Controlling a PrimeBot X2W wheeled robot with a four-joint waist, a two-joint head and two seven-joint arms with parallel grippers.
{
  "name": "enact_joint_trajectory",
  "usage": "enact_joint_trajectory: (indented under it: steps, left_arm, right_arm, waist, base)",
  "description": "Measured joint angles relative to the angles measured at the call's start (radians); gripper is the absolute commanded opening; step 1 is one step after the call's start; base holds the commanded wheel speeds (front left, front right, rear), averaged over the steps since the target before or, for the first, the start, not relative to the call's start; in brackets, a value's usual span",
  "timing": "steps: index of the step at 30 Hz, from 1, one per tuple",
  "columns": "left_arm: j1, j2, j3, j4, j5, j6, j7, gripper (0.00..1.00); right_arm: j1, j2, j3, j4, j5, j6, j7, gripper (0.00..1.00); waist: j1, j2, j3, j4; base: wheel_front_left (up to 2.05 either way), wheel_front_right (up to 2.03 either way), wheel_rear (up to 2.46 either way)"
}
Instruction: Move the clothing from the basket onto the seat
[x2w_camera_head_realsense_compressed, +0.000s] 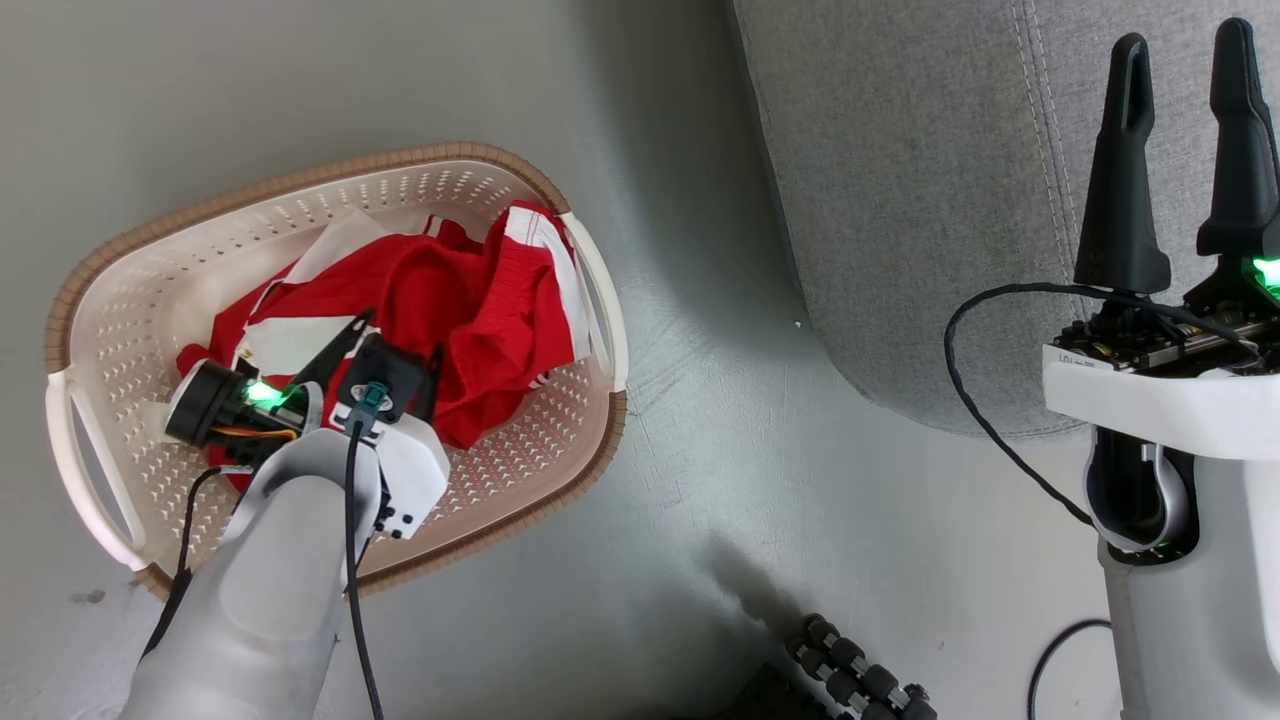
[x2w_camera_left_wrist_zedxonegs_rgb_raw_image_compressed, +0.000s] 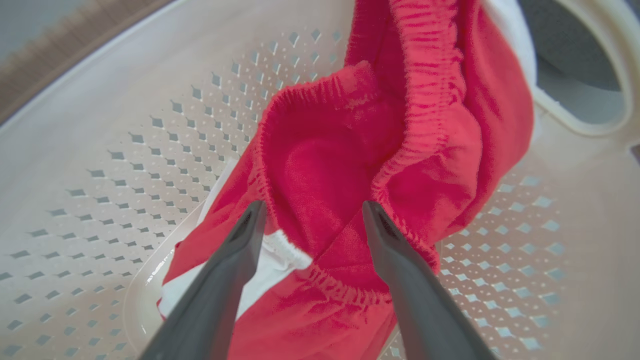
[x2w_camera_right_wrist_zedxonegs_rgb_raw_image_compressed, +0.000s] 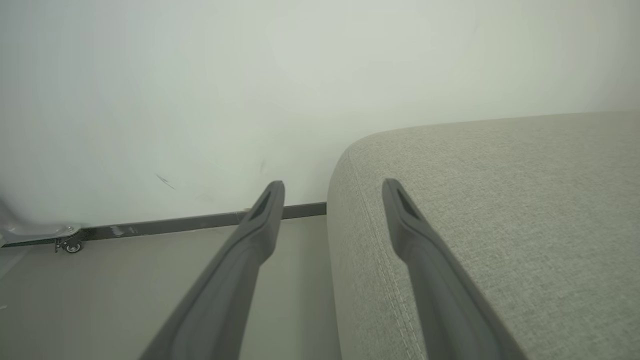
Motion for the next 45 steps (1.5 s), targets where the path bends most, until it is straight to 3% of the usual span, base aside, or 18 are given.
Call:
enact_joint_trajectory:
  steps: [12, 13, 14, 16, 17, 45]
  left_arm:
    - [-0.053, 0.021, 0.035, 0.064, 0.0, 0.108, 0.06, 1.0]
    - [-0.053, 0.02, 0.036, 0.072, 0.0, 0.108, 0.06, 0.81]
    - [-0.053, 0.017, 0.036, 0.078, 0.0, 0.107, 0.061, 0.53]
    - [-0.053, 0.014, 0.035, 0.081, 0.0, 0.107, 0.061, 0.12]
    - [-0.053, 0.011, 0.034, 0.084, 0.0, 0.107, 0.061, 0.0]
    - [-0.077, -0.026, 0.037, 0.073, -0.034, 0.106, -0.013, 0.0]
  right_arm:
    - [-0.019, 0.0, 0.008, 0.002, 0.007, 0.0, 0.0, 1.0]
    - [-0.019, 0.0, 0.012, 0.003, 0.008, 0.0, 0.0, 1.0]
    - [-0.02, 0.0, 0.015, 0.003, 0.008, 0.0, 0.0, 1.0]
    - [-0.021, 0.0, 0.016, 0.003, 0.009, 0.0, 0.0, 1.0]
    - [-0.022, 0.0, 0.016, 0.004, 0.009, 0.0, 0.0, 1.0]
    - [-0.042, 0.0, 0.009, 0.027, 0.0, 0.0, 0.0, 1.0]
  waist:
    - [0.0, 0.0, 0.034, -0.016]
    - [0.0001, 0.0, 0.034, -0.016]
    - [0.0, 0.0, 0.034, -0.017]
    - [0.0, 0.0, 0.034, -0.017]
    - [0.0, 0.0, 0.034, -0.017]
    - [0.0, 0.0, -0.02, 0.021]
  base:
    - [0.0, 0.0, 0.0]
    - [0.0, 0.0, 0.0]
    - [0.0, 0.0, 0.0]
    - [0.0, 0.0, 0.0]
    - [0.0, 0.0, 0.0]
    - [0.0, 0.0, 0.0]
